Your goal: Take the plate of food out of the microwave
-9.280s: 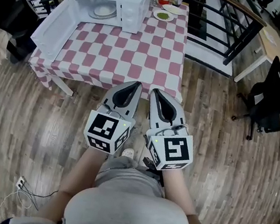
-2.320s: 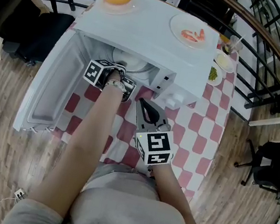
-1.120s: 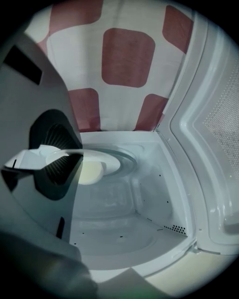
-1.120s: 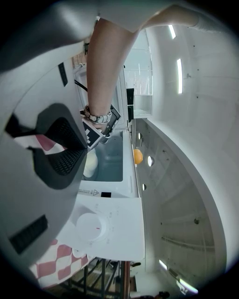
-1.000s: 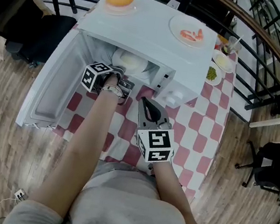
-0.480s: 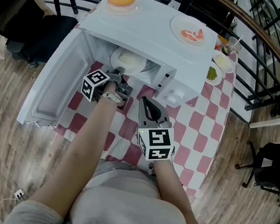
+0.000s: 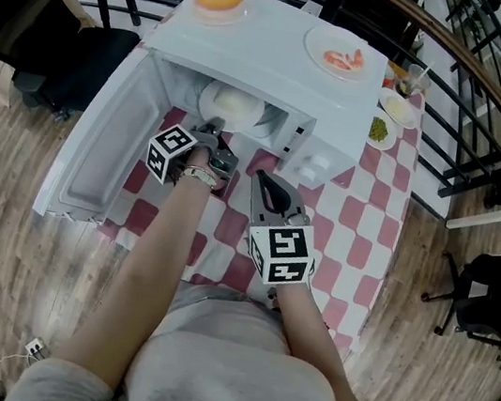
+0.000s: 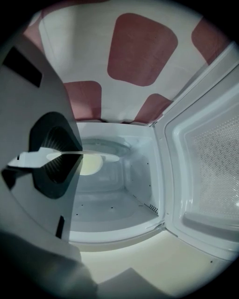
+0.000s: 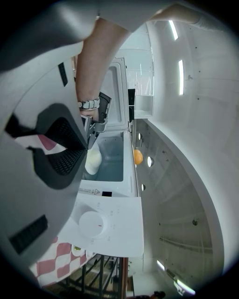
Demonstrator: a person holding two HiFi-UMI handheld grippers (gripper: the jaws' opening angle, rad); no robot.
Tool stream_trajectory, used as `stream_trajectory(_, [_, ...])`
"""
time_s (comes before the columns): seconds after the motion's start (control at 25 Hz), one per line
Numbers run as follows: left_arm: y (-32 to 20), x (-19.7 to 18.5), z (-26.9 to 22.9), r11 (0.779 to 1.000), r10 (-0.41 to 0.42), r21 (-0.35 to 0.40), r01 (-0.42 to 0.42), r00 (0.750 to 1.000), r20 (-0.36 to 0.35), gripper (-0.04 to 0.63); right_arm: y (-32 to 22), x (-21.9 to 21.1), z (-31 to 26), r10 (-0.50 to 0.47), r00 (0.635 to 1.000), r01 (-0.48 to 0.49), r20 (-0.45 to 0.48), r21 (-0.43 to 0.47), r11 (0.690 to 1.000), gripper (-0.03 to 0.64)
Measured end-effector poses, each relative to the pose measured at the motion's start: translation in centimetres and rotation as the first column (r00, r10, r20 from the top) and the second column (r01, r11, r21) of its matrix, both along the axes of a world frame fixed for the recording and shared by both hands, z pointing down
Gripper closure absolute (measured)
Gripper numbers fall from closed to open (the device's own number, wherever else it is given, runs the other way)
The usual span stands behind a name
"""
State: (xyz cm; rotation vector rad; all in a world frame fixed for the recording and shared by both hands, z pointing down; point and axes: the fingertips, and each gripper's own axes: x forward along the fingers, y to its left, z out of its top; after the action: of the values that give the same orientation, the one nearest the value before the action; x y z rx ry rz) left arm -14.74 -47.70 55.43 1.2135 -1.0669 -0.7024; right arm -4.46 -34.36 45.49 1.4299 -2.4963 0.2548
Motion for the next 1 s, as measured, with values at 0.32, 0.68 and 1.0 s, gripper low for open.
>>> stream_trajectory(0.32, [1.0,-0.1,-1.2,1.000,-0.009,0.030,0.009,1.000,0.006,0.584,0.6,-0.2,-0.9,-0.011,1.000,0.011,-0.001,0.020,1.000,0.594])
stream_trajectory(0.68, [3.3,-0.3,-2.2,0.996,-0.051,0.069,0.048,0.998,0.038,0.584,1.7,-0.6,-1.9,-0.030,1.000,0.030,0.008,0.041,0.999,0.594])
stream_trajectory(1.0, [5.8,-0.2,-2.7,0.995,-0.064,0.086,0.059,0.996,0.054,0.583,2.4,-0.8,-2.5,-0.045,0.999,0.045,0.014,0.058,0.997,0.594])
